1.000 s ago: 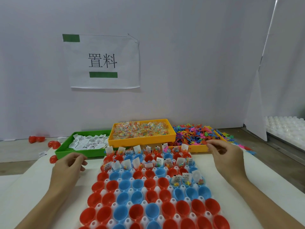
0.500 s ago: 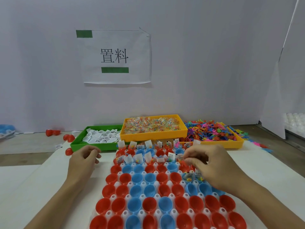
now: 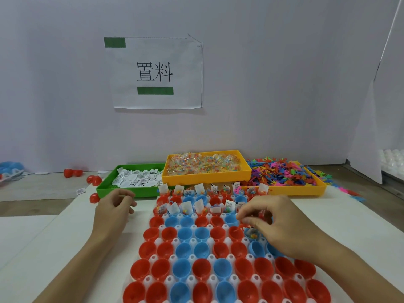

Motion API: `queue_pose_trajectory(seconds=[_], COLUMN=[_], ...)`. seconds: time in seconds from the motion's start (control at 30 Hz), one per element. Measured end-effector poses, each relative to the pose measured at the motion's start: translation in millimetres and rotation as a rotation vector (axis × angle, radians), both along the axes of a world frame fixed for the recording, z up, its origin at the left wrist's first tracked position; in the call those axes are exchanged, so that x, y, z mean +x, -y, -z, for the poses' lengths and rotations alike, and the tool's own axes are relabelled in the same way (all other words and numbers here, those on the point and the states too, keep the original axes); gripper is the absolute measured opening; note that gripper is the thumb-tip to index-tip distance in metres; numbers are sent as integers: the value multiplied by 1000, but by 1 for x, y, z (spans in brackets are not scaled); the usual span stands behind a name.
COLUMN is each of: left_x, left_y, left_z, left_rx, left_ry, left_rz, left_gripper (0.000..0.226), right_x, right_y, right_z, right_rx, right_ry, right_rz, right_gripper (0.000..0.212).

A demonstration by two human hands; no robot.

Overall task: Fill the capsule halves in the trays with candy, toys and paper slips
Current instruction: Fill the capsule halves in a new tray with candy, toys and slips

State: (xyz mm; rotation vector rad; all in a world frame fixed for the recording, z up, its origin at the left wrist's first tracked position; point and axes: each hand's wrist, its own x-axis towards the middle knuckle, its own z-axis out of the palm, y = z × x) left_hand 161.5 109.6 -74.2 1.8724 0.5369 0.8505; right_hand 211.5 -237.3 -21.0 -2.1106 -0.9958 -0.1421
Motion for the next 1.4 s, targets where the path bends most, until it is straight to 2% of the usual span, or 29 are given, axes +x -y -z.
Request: queue_pose_trajectory(seconds=[0.17,0.4,0.57,0.87,1.17,1.4], left_x=[-1,-2,-3,-3,-4,-2], left_y=[2,3,3,3,4,4], left_z=[-1,-2,-3,-3,-4,-3], left_rx=[-3,-10,-15,-14,-4,-1], left_ry=[-11,-24,-22,-19,-24,-21], left_rz=[5,18,28,22,19,20], left_gripper=[22,21,21,22,20,22], right_x=[0,3,9,20,27,45], right_y=[-2,-12,-21,-29,-26,-19], right_z=[1,-2,-5,-6,-7,-23], right_rx=[-40,-155,-283,-375,-338,-145], right_ry=[43,69,76,53,108,89], right_rz=[-11,-62,-64,-29,0,99], right_gripper=[32,20,19,18,14,20])
